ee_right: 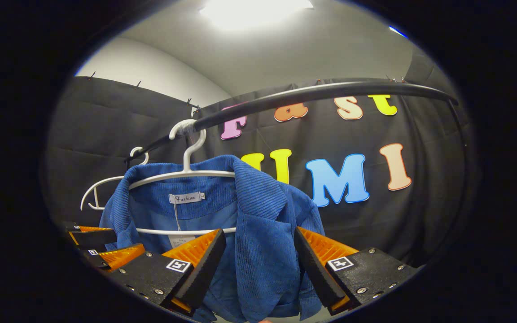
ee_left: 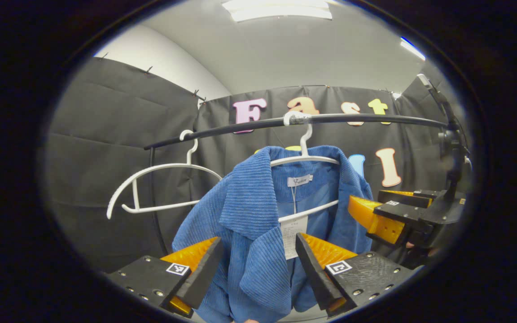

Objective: Grasp the clothes on the hanger with both hands and then place them into the laundry hamper below.

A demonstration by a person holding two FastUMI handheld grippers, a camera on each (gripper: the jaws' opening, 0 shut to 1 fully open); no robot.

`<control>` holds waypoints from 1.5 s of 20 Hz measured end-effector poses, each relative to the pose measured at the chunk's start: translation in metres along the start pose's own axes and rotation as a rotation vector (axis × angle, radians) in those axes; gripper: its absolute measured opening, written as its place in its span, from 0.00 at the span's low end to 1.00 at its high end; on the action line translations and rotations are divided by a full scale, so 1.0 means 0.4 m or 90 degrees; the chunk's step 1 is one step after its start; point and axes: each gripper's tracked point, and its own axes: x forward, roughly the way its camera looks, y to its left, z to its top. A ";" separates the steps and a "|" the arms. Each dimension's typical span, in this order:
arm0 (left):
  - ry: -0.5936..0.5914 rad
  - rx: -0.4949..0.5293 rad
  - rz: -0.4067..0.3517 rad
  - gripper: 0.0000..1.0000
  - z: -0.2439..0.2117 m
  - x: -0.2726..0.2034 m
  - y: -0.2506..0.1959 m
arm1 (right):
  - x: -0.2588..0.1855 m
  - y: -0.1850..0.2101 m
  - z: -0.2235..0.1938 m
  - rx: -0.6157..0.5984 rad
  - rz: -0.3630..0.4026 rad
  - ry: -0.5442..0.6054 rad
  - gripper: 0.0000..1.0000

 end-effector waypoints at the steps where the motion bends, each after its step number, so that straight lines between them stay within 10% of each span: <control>1: 0.003 0.004 0.006 0.93 -0.011 0.011 -0.002 | 0.018 0.000 -0.018 0.001 0.002 0.010 0.94; 13: 0.027 0.028 0.057 0.92 -0.073 0.075 0.006 | 0.105 -0.014 -0.146 0.034 0.009 0.078 0.83; 20: 0.035 0.031 0.043 0.43 -0.066 0.057 0.000 | 0.084 -0.013 -0.104 0.028 0.020 0.046 0.06; 22: 0.027 0.037 0.064 0.14 -0.046 0.027 0.027 | 0.072 -0.020 -0.081 0.010 0.015 0.025 0.02; 30: -0.069 0.028 0.066 0.00 0.099 -0.053 0.076 | 0.015 -0.079 0.103 -0.045 -0.039 -0.120 0.01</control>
